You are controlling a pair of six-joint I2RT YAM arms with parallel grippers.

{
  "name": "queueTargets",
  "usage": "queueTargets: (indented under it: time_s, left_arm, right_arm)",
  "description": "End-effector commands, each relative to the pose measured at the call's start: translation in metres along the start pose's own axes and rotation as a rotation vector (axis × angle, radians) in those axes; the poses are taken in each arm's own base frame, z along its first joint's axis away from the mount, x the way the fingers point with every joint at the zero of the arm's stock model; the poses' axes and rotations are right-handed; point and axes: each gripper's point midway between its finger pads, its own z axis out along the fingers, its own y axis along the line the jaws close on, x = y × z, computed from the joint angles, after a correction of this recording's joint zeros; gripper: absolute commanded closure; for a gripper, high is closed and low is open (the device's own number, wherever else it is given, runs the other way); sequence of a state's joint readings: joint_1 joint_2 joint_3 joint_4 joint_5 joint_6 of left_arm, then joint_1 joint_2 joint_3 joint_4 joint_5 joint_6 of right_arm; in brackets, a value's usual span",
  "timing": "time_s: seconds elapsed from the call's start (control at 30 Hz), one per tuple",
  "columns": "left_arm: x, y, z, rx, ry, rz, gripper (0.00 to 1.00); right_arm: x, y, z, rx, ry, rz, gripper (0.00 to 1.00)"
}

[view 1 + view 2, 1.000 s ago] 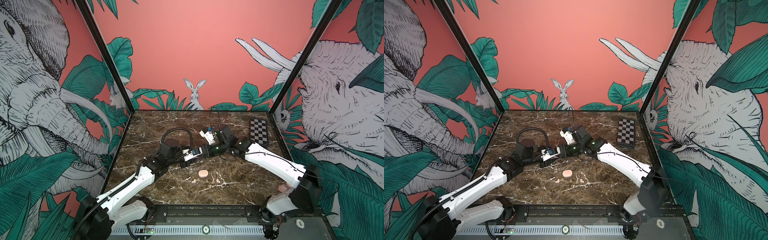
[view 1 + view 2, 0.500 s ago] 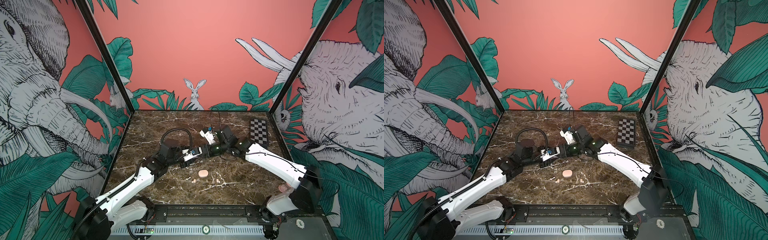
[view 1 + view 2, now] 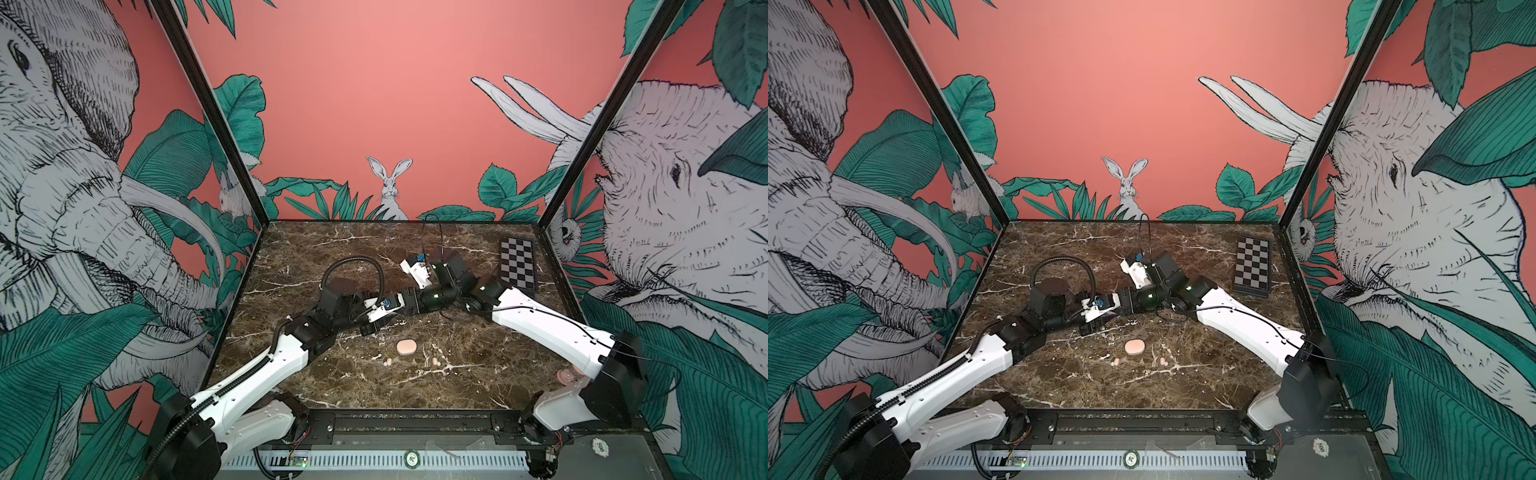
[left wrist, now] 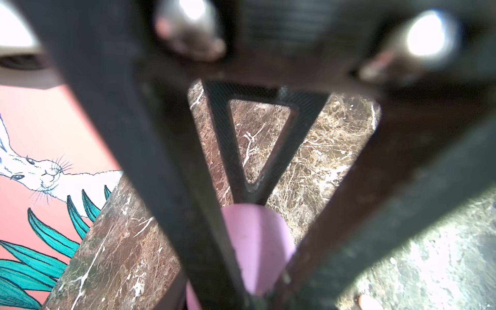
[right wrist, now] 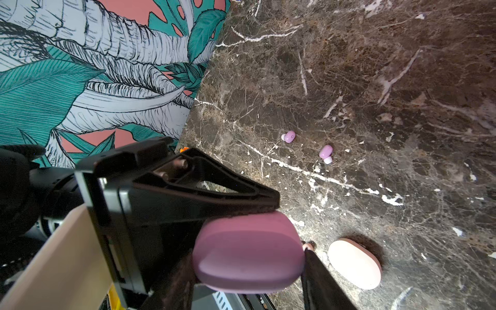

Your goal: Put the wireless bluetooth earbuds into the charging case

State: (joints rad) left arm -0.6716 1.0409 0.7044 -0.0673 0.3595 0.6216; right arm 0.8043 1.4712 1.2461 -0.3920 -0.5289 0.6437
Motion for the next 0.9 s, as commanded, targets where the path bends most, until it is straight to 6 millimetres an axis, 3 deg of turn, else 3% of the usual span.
queueTargets:
  time_s: [0.0, 0.13, 0.4, 0.5, 0.63, 0.73, 0.87]
  left_arm:
    - [-0.014, 0.010, -0.005, -0.051, -0.045, 0.044, 1.00]
    - [-0.014, 0.010, -0.005, -0.049, -0.045, 0.048, 1.00]
    - [-0.014, 0.007, -0.005, -0.030, -0.041, 0.050, 1.00]
    - [-0.018, 0.001, -0.010, 0.002, -0.058, 0.017, 1.00]
    - [-0.039, -0.015, -0.026, 0.094, -0.133, -0.082, 1.00]
    - [-0.055, -0.030, -0.041, 0.189, -0.178, -0.185, 1.00]
    - [-0.068, -0.054, -0.055, 0.370, -0.187, -0.313, 1.00]
  right_arm:
    - [-0.005, 0.015, -0.009, -0.050, -0.031, -0.006, 0.43]
    - [-0.006, 0.014, -0.010, -0.041, -0.035, -0.004, 0.30]
    - [-0.010, 0.013, -0.022, -0.011, -0.063, -0.024, 0.17]
    - [-0.020, 0.015, -0.041, -0.012, -0.111, -0.044, 0.15]
    - [-0.030, 0.024, -0.080, -0.027, -0.214, -0.143, 0.10]
    - [-0.024, 0.033, -0.098, -0.052, -0.279, -0.304, 0.02]
    - [-0.005, 0.042, -0.111, -0.091, -0.317, -0.515, 0.02]
